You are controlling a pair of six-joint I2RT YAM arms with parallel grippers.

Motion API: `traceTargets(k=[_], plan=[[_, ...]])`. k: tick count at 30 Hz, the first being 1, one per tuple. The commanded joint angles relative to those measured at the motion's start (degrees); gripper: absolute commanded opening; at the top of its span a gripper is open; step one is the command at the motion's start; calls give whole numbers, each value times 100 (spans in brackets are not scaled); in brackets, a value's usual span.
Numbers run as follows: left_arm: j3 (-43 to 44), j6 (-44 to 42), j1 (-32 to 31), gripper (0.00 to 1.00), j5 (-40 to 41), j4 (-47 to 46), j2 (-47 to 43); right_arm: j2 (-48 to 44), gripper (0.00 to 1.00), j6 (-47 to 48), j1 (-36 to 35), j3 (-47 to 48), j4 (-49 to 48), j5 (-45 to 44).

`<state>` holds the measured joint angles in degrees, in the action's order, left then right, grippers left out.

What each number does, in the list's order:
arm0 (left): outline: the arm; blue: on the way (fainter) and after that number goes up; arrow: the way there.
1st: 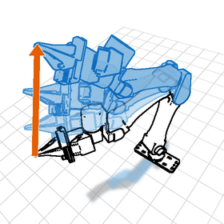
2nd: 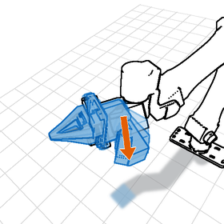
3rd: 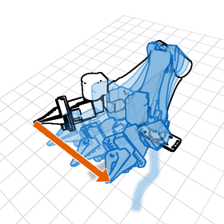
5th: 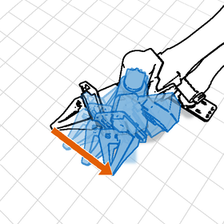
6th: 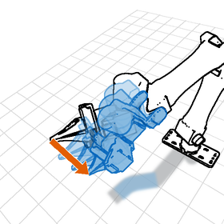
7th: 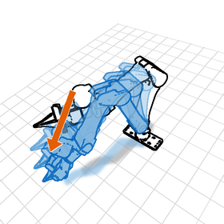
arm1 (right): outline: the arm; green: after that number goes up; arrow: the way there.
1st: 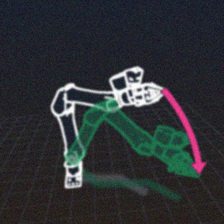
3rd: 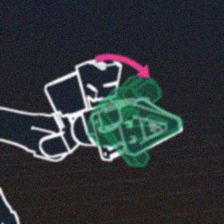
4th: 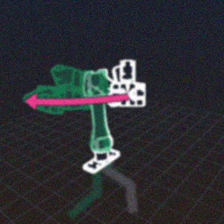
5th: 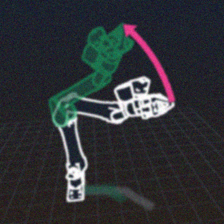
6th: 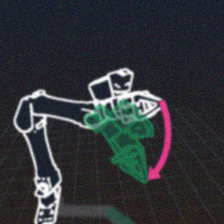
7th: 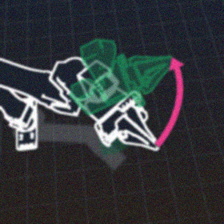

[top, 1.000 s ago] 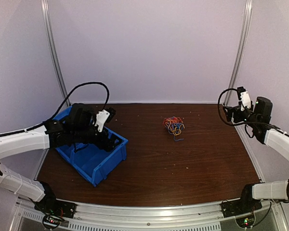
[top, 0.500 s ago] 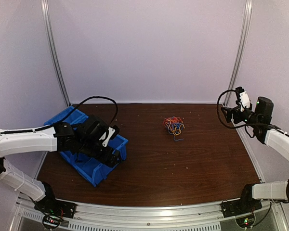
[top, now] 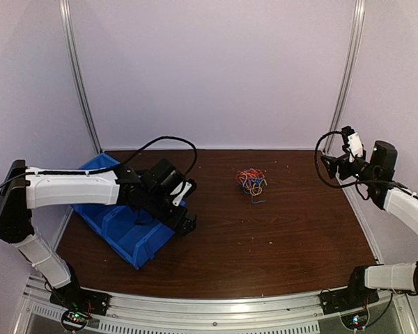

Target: Untangle the cables

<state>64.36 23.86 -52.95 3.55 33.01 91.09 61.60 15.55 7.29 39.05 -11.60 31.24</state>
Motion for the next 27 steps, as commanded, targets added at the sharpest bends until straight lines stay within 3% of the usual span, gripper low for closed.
traceTargets(k=[1, 7, 15, 19, 23, 27], plan=[[567, -436, 1, 98, -172, -63, 428, -142, 100, 101, 75, -67, -110, 54], [1858, -1120, 543, 97, -655, 19, 1386, -140, 100, 106, 104, -115, -154, 40], [4904, -1132, 1021, 95, -1829, 72, 3546, -196, 100, 111, 201, -193, -246, -4], [6127, -1131, 1060, 96, -1483, 15, 4308, -263, 100, 81, 338, -211, -259, 33], [6091, -1150, 1063, 96, -1361, 8, 4266, -338, 100, 3, 513, -236, -284, 219], [5396, -1198, 937, 96, -1337, -143, 3475, -300, 100, 36, 588, -307, -346, 317]])
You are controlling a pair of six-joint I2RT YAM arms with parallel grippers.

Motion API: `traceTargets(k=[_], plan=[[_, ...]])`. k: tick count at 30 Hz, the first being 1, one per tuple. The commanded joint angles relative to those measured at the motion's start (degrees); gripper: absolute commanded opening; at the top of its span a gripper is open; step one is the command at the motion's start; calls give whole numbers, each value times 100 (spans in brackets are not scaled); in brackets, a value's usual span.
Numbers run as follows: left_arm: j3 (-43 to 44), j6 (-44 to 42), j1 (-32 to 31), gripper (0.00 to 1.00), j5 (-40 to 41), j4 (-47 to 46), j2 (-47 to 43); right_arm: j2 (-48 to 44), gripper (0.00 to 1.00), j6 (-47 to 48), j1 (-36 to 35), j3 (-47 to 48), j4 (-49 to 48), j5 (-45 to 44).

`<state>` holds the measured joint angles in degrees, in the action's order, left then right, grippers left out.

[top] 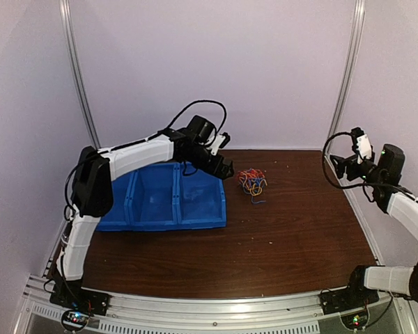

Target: Untangle the cables

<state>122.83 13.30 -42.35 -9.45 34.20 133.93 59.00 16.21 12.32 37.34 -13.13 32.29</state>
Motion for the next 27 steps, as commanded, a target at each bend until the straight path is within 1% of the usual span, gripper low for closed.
traceTargets(k=[1, 4, 8, 11, 12, 13, 15, 16, 18, 20, 23, 25, 27], plan=[[-664, -176, -177, 96, -18, -313, -1044, 4, 100, -8, 82, -137, -204, 240], [-1430, -380, -390, 96, 112, -633, -1959, 225, 100, -3, 81, -65, -105, 392], [-2869, -617, -549, 97, 502, -1593, -3061, 576, 100, -15, 81, 89, 99, 731], [-3984, -869, -546, 98, 1281, -2477, -3779, 810, 100, -12, 23, 357, 320, 933], [-4257, -999, -546, 98, 1609, -2667, -3959, 957, 100, 51, -51, 636, 681, 948], [-4503, -1092, -546, 98, 2103, -2823, -4108, 1193, 100, 188, -167, 1043, 1367, 972], [-4869, -1152, -546, 98, 2778, -3003, -4312, 1743, 100, 396, -413, 1870, 2255, 936], [-4934, -1142, -538, 98, 2977, -3014, -4393, 1992, 100, 378, -522, 2203, 2504, 901], [-5004, -808, -538, 98, 3280, -2970, -4584, 2386, 100, 361, -758, 2718, 2783, 796], [-5150, -471, -533, 98, 3126, -2974, -4870, 2753, 100, 432, -1115, 3182, 2935, 372], [-5644, -263, -538, 98, 2712, -3335, -5300, 3311, 99, 669, -1816, 3774, 3264, -256], [-6066, -367, -541, 98, 2628, -3820, -5560, 3678, 97, 871, -2123, 4089, 3426, -292], [-6422, -519, -532, 98, 2800, -4167, -5697, 4030, 92, 998, -2316, 4340, 3465, -200]])
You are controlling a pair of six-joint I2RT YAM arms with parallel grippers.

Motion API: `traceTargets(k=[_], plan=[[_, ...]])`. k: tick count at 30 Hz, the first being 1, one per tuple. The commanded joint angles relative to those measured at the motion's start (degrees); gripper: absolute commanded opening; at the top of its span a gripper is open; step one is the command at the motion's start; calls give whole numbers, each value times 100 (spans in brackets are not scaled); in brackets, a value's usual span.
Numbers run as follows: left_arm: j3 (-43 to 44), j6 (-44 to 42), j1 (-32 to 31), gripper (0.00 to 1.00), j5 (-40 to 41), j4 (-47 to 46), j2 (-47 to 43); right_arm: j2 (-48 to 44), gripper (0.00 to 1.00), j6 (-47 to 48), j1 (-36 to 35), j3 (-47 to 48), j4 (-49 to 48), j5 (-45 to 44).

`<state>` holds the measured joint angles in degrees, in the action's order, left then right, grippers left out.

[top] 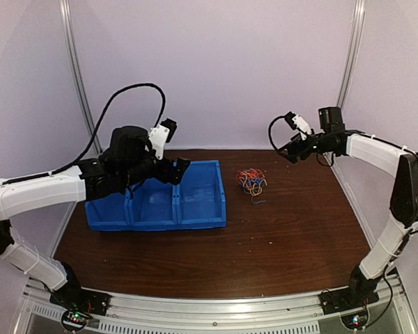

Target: Untangle the cables

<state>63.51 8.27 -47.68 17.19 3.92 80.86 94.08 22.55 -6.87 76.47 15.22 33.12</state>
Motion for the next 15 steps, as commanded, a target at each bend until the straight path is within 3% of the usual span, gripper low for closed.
traceTargets(k=[1, 5, 10, 15], plan=[[-564, -61, 4, 98, 312, -1179, -404, 734, 91, 356, -489, 592, 627, -285], [-332, -60, 4, 98, 587, -853, -330, 1695, 85, 420, -734, 1611, 1156, -309], [-384, -210, 4, 98, 632, -922, -509, 2759, 85, 585, -936, 2566, 1596, -313], [-395, -309, 15, 98, 670, -952, -508, 3209, 87, 605, -1070, 2789, 1658, -26]])
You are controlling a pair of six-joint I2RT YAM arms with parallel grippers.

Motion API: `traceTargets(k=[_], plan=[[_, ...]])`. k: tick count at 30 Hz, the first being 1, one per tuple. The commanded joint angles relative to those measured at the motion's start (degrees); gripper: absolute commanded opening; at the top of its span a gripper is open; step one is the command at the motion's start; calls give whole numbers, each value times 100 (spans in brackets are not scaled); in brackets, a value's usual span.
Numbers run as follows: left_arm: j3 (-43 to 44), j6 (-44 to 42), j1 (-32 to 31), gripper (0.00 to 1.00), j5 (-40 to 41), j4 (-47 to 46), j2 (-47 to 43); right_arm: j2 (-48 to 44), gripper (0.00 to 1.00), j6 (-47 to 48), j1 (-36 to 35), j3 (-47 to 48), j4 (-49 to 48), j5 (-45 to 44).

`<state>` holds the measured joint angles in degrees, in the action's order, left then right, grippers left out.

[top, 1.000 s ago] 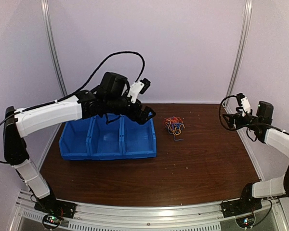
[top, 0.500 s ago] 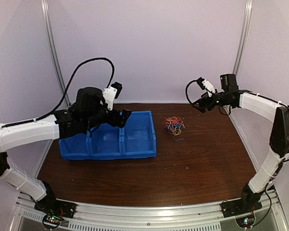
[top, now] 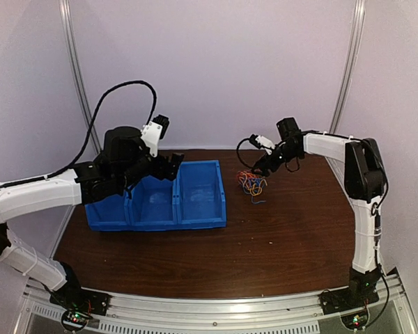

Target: Untangle the cables

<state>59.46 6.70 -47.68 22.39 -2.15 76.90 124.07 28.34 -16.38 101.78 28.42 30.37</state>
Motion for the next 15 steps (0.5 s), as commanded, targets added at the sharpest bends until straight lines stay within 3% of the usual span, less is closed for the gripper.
traceTargets(k=[1, 4, 8, 13, 15], plan=[[27, -143, 15, 98, 136, -321, -89, 292, 88, -42, -120, 353, 377, 470], [39, -124, 13, 98, 83, -303, -47, 571, 95, -56, -164, 658, 605, 944], [46, -130, 13, 98, 113, -283, 23, 895, 90, 67, -242, 736, 740, 917], [49, -132, 13, 98, 112, -274, -26, 772, 58, -19, -236, 318, 711, 697], [39, -166, 15, 98, 124, -294, -41, 455, 50, -129, -234, -134, 535, 780]])
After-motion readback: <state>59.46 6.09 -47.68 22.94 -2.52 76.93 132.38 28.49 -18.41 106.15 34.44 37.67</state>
